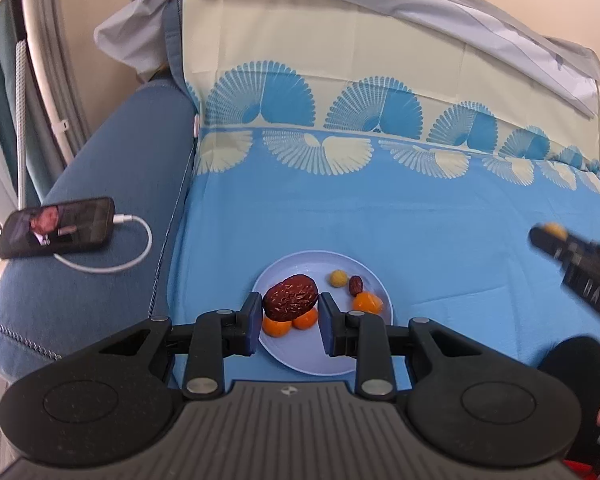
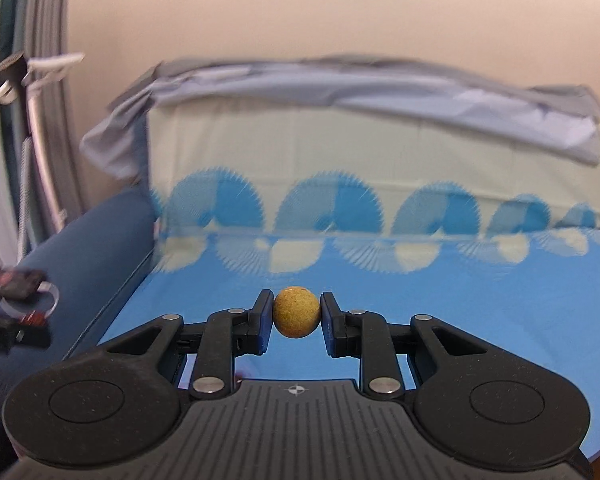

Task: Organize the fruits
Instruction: 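Carry the date and yellow fruit over the plate with both grippers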

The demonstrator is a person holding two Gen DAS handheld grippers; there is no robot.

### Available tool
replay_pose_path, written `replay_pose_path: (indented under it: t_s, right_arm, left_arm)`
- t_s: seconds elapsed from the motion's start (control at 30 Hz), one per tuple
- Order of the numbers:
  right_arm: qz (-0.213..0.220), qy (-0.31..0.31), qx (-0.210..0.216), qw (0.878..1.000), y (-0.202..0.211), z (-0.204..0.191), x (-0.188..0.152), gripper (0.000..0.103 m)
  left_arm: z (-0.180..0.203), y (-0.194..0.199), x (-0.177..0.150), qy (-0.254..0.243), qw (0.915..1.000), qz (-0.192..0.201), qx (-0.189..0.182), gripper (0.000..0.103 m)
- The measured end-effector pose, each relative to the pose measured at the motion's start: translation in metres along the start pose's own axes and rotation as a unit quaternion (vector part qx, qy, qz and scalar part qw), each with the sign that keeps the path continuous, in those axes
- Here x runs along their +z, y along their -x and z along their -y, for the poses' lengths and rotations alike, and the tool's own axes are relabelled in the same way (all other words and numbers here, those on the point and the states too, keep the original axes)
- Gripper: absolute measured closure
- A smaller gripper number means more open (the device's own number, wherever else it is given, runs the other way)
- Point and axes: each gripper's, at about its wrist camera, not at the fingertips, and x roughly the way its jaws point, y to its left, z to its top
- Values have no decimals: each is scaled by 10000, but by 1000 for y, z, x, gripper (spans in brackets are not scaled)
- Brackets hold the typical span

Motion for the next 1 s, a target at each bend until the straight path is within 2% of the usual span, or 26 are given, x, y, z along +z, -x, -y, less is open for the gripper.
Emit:
replay_pose_path:
  t_s: [0.23,0.37,0.5,0.63,1.0]
  right_arm:
    - [-567,133,298,9979,-22,-14,-23,77]
    - [-823,233,377,9956,-42,-25,-28,77]
    - [-1045,411,481,9925,-57,-34,-33,77]
    - [-1231,517,585,9893,-69,-42,-37,77]
    - [-1535,724,802,9822,-110,-64,-40,76]
  left_arm:
    - [2,-28,-5,223,9989,-414,-28,70]
    - [0,-54,1,121,9975,-671,167,70]
    - [-5,-74,5,160,9962,-836,208,70]
    - [-5,-86,4,89,9955,-881,333,70]
    - [-12,-132,16,128,9912,-1263,366,70]
